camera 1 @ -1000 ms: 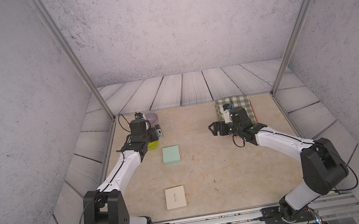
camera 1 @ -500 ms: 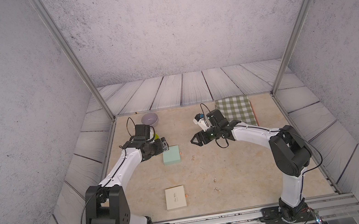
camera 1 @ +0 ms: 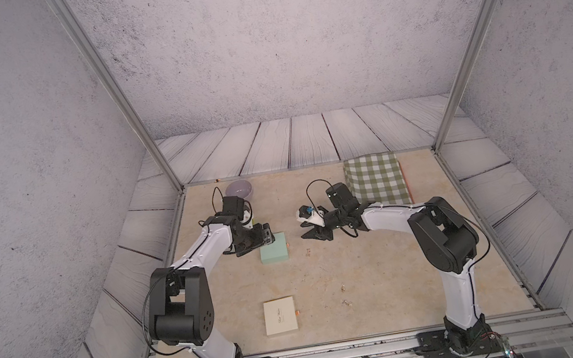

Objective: Place the earrings into the drawer-style jewelry box
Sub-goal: Open the drawer in the jewelry box.

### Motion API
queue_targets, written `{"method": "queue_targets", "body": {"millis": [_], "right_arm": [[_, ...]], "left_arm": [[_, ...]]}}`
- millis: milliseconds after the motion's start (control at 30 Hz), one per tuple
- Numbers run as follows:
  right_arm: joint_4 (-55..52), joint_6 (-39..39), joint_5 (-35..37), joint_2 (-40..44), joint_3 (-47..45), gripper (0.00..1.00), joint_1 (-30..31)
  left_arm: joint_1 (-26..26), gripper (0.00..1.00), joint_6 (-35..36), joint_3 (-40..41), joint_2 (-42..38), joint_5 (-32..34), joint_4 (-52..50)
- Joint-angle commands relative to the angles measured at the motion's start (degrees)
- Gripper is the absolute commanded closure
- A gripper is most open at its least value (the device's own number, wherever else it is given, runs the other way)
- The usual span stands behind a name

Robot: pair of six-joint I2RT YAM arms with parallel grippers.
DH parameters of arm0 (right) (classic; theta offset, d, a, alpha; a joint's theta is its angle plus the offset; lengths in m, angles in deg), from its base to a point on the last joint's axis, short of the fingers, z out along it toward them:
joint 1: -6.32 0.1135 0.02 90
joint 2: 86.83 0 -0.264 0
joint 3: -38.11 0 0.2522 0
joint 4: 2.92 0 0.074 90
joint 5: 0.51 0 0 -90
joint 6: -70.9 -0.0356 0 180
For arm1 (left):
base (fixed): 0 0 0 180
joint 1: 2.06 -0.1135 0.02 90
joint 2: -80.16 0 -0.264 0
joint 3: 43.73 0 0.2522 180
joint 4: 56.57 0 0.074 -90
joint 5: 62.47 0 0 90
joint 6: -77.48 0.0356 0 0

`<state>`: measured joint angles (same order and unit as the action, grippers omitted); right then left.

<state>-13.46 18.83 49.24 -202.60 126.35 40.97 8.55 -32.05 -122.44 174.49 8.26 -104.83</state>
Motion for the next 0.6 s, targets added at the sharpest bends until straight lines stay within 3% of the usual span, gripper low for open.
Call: {"method": "queue_targets", "body": {"millis": [0,367,567], "right_arm": [[-5.7,9.4,1.4,-2.0,2.1,0.55,1.7],[-14.6,15.4,8.2,-9.3,12.4,0.55,5.5],[-17.7,16.1,11.1,-11.6,16.1,0.56,6.1]], "left_arm": [[-0.3,0.12,0.2,-0.2,1.6,-1.1,-0.9],[-3.2,0.26,-3.2,3.1,1.9,1.1,-0.9],[-4.6,0.28,-3.6,3.3,3.4,-0.7,0.3]]}}
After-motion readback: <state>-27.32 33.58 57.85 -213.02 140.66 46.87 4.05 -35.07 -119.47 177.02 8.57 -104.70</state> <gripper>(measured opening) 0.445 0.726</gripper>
